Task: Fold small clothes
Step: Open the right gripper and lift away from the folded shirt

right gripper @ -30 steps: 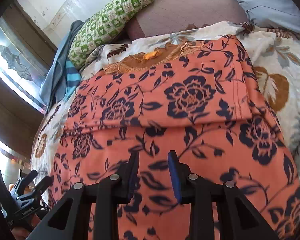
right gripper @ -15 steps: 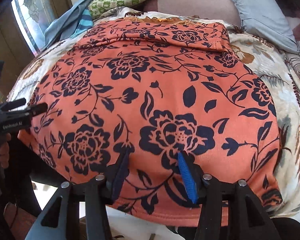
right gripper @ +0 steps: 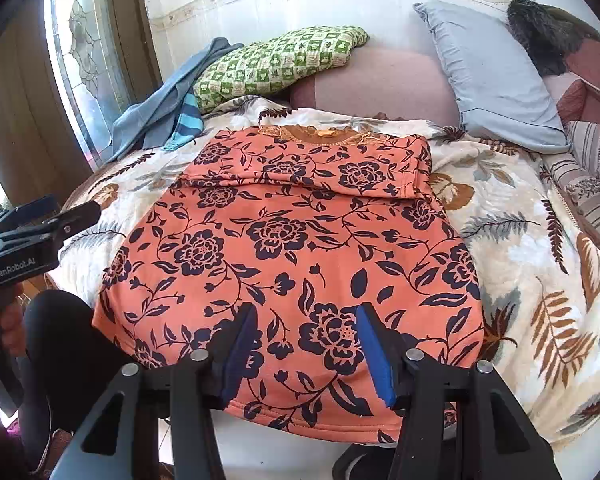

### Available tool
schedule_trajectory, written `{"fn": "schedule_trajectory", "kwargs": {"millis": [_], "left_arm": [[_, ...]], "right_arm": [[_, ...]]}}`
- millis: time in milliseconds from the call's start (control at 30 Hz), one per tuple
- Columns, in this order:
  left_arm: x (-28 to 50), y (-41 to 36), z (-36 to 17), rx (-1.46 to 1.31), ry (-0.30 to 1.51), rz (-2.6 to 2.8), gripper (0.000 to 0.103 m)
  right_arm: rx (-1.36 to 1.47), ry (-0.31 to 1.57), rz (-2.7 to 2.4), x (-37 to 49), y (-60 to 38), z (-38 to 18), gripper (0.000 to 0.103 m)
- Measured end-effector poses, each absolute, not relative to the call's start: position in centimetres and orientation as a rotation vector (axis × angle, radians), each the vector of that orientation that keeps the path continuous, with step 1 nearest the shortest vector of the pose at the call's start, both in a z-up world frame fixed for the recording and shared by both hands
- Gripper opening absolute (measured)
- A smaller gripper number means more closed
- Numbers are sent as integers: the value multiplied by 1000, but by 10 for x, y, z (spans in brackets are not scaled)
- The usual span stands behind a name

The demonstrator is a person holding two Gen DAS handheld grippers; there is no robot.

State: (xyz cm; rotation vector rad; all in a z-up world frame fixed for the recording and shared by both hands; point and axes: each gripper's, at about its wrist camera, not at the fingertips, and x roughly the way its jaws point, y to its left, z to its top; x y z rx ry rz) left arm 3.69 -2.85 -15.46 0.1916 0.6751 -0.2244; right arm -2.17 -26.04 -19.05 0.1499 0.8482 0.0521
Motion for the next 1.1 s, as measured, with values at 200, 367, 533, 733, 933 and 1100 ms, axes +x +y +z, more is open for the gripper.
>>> {"fn": "schedule_trajectory", "kwargs": {"millis": [200,367,533,733,933,1100], "left_arm": [[29,-28,-150,197,664,-219,102],[33,-22,-162,200,698,-196,102],[48,0,-193,193,813,-140,102],[70,65,-215,149,881,27,102],[83,112,-228,144,927,131,102],[90,109,-248,88,1018,43,102]], "right_arm": [[187,854,39,-28,-270,-190,55],[211,863,15,-31,-281,-193,55],[243,881,-17,-29,-299,-199,55],[312,897,-73,-24,-329,-210,55],[395,951,-96,-15,-349,-232,55],[428,967,-118,-10,-359,-241,56]]}}
